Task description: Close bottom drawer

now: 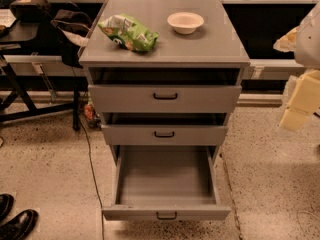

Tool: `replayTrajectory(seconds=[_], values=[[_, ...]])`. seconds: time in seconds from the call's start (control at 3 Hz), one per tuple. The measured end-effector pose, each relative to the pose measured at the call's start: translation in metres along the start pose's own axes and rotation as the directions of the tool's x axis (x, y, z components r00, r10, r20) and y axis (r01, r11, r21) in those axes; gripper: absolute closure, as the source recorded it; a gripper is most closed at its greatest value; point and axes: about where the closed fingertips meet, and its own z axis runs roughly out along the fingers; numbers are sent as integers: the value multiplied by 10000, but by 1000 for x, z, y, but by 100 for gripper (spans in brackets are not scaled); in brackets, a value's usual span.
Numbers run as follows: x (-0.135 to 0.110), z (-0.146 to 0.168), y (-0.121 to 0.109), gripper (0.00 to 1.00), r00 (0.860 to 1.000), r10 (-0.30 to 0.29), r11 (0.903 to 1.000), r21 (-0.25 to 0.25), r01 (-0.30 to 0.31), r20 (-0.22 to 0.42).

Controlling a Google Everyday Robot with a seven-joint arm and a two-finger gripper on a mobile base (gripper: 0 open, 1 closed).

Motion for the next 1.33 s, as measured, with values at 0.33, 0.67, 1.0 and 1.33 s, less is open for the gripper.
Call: replayTrajectory(seconds=[0.33, 0.67, 1.0, 1.33], values=[[0, 0, 0, 0, 10000, 2, 10000, 1, -2, 3], [2, 3, 3, 0, 9991, 200, 9998, 40, -201, 386], [3, 5, 5, 0, 9950, 330, 9993, 168, -347, 945], [0, 22, 9, 0, 9740, 697, 9973, 77, -730, 2154]])
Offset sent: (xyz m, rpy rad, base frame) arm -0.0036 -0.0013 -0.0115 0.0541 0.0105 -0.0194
